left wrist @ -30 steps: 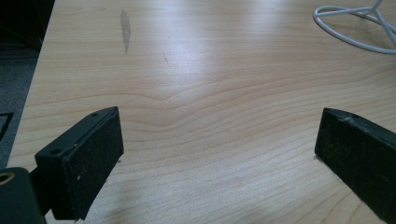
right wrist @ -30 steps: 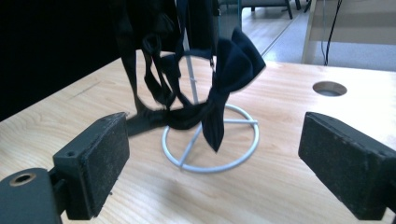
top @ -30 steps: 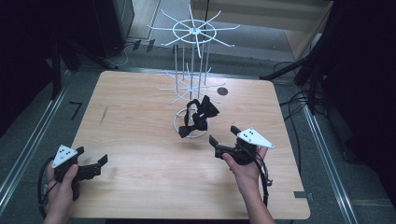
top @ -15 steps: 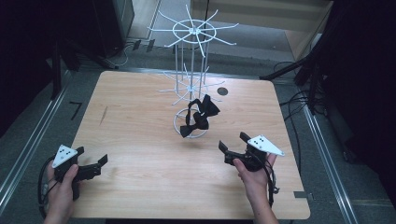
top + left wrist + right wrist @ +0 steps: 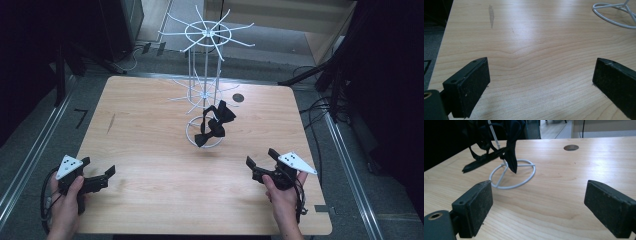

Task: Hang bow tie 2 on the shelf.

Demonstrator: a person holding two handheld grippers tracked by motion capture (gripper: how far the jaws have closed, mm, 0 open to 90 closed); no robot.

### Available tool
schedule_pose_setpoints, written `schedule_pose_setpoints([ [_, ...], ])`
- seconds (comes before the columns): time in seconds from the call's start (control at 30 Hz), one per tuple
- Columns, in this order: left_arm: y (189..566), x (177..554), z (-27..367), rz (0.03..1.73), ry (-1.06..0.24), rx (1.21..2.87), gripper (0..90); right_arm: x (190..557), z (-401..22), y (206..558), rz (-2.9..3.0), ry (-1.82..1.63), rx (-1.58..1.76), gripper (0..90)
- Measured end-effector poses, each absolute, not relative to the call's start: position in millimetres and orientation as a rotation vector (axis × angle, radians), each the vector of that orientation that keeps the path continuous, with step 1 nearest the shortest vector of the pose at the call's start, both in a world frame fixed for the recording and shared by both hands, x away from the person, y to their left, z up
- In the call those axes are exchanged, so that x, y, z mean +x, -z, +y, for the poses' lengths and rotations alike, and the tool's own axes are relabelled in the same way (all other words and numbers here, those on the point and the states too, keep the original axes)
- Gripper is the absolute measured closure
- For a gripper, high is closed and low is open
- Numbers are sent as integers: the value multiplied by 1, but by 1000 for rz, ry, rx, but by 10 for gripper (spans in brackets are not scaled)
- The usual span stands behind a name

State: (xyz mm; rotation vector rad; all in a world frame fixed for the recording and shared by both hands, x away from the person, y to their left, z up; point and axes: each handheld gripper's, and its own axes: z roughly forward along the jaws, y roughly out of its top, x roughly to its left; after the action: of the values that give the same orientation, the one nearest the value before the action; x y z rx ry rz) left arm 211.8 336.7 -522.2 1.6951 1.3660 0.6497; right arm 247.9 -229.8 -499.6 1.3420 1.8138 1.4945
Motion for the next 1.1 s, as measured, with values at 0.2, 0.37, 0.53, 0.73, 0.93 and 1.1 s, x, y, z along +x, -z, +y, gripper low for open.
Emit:
schedule_pose_setpoints([
  [0.2,522,212,336,1366,-656,1693,15,243,-242,503,1801,-1472,1348,89],
  [0.37,522,212,337,1367,-652,1692,15,238,-255,509,1796,-1459,1375,89],
  [0.53,522,212,337,1369,-650,1693,15,230,-271,513,1782,-1435,1399,89],
  [0.73,522,212,337,1374,-658,1694,15,223,-291,523,1771,-1380,1429,94],
  [0.93,522,212,337,1370,-656,1699,15,216,-313,532,1744,-1356,1482,95],
  [1.1,522,212,338,1372,-656,1698,15,210,-331,538,1720,-1337,1528,96],
])
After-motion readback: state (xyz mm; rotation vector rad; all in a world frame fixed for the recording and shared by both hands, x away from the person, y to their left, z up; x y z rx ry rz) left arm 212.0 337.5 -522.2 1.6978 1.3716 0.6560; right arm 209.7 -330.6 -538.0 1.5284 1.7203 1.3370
